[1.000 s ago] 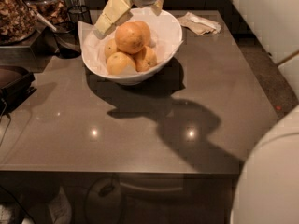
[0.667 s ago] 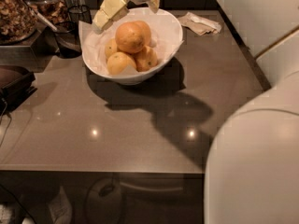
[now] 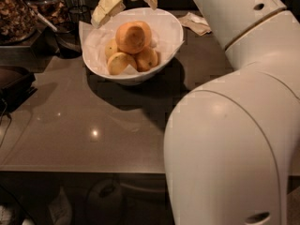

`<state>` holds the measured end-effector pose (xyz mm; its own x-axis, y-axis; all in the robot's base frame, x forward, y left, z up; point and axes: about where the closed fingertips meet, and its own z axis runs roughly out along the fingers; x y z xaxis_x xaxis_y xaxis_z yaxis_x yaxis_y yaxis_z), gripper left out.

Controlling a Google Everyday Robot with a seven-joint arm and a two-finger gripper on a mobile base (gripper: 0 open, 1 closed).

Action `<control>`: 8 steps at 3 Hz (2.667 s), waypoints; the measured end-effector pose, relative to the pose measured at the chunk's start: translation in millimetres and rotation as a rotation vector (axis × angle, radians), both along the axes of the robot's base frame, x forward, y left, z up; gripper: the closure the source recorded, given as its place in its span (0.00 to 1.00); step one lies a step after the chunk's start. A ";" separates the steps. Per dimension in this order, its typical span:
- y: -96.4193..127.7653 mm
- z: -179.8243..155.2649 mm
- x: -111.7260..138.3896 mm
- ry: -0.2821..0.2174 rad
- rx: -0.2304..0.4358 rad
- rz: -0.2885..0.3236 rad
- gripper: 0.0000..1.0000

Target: Pick orange from white bowl

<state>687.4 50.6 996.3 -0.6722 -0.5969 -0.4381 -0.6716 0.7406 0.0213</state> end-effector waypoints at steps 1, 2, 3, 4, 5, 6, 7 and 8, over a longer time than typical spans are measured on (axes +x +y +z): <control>-7.0 -18.8 6.4 0.046 -0.011 -0.039 0.00; -10.4 -32.0 6.8 0.080 -0.018 -0.059 0.06; -10.4 -43.2 3.6 0.104 -0.029 -0.058 0.08; -4.7 -52.0 -1.0 0.120 -0.051 -0.037 0.09; 1.1 -56.2 -2.3 0.126 -0.063 -0.017 0.05; 6.0 -55.7 -1.7 0.113 -0.062 0.008 0.24; 9.9 -53.8 -4.1 0.094 -0.067 0.033 0.47; 9.9 -52.2 -5.2 0.077 -0.058 0.047 0.70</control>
Offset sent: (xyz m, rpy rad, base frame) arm -0.0062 -0.0271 -0.0454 -0.0569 0.1612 -0.0860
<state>682.1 60.5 944.1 -0.6732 -0.6512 -0.3504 -0.7035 0.7099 0.0322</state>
